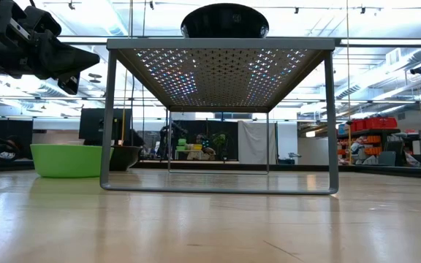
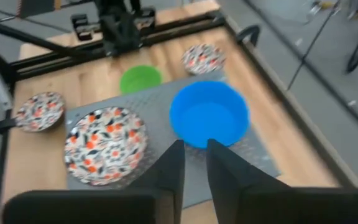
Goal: Pick & Place Mini bowls
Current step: Stack the top white patterned bowl on top of the white patterned bowl on the shelf
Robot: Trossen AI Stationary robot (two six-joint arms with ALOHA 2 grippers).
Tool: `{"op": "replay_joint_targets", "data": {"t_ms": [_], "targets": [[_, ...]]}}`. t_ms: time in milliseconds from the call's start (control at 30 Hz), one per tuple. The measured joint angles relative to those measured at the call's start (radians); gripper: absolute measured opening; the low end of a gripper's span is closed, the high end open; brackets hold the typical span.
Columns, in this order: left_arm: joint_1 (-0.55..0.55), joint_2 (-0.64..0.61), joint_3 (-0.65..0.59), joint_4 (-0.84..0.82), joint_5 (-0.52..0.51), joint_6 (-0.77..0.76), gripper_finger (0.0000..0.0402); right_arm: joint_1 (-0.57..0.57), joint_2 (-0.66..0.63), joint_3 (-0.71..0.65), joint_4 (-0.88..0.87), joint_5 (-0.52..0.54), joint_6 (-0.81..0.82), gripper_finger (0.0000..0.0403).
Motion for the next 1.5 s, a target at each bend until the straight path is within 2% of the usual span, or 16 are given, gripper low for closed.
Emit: {"op": "replay_joint_targets", "data": {"t_ms": [200, 367, 600, 833, 1067, 1200, 1300, 1500], "targets": [[0.0, 0.0, 0.0, 0.0, 0.0, 0.0, 0.0014, 0.0, -0.048, 0.0, -0.003, 0.055, -0.06, 0.0028], [0.0, 0.0, 0.0, 0.0, 0.0, 0.0, 0.0014, 0.0, -0.056, 0.0, -0.006, 0.056, -0.119, 0.0007], [0.0, 0.0, 0.0, 0.0, 0.0, 0.0, 0.0014, -0.008, -0.061, -0.034, 0.039, 0.063, -0.167, 0.0005], [0.0, 0.0, 0.0, 0.0, 0.0, 0.0, 0.0014, -0.014, -0.124, -0.218, 0.177, 0.061, -0.166, 0.0002], [0.0, 0.0, 0.0, 0.0, 0.0, 0.0, 0.0014, -0.014, -0.263, -0.507, 0.461, -0.037, -0.136, 0.0002], [0.0, 0.0, 0.0, 0.0, 0.0, 0.0, 0.0014, -0.014, -0.357, -0.626, 0.584, -0.079, -0.118, 0.0002], [0.0, 0.0, 0.0, 0.0, 0.0, 0.0, 0.0014, -0.014, -0.418, -0.674, 0.606, -0.113, -0.134, 0.0002], [0.0, 0.0, 0.0, 0.0, 0.0, 0.0, 0.0014, -0.014, -0.513, -0.686, 0.567, -0.165, -0.206, 0.0002]]}}
